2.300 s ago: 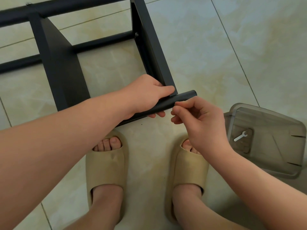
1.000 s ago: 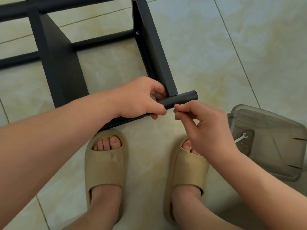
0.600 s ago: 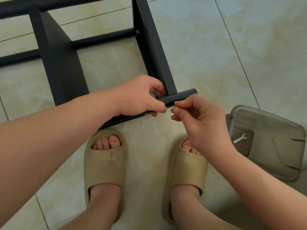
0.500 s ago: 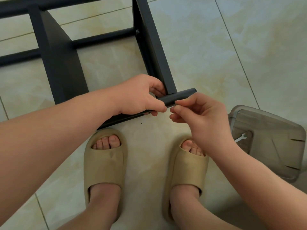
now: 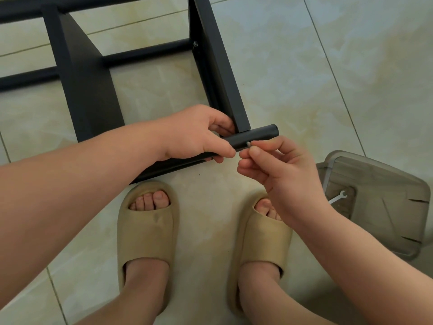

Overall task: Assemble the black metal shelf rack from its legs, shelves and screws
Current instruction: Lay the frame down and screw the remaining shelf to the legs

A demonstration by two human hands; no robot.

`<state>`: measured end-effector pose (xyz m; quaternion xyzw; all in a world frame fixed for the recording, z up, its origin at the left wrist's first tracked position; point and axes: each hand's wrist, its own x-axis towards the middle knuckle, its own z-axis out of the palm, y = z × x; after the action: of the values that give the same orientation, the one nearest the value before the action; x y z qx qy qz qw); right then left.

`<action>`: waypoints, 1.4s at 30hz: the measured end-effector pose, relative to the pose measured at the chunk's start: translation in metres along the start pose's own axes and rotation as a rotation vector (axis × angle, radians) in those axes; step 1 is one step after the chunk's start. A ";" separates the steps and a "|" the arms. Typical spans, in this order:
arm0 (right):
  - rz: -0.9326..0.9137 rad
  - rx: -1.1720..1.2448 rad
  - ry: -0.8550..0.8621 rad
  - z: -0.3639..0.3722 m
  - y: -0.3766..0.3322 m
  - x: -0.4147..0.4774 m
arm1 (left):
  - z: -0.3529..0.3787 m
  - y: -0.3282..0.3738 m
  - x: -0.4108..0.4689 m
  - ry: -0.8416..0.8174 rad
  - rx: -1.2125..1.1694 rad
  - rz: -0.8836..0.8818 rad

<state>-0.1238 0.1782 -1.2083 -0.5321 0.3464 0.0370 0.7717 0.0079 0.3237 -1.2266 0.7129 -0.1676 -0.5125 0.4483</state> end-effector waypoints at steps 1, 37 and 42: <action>0.025 0.030 -0.002 0.000 0.000 0.000 | 0.000 0.000 0.000 -0.003 0.001 -0.001; -0.218 -0.441 0.013 0.004 0.005 0.007 | 0.008 0.001 0.016 0.168 -0.067 -0.090; -0.206 -0.325 -0.023 0.004 0.005 0.008 | 0.007 0.001 0.015 0.153 -0.075 -0.093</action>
<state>-0.1183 0.1815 -1.2160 -0.6818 0.2707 0.0193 0.6793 0.0087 0.3096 -1.2350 0.7397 -0.0801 -0.4828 0.4618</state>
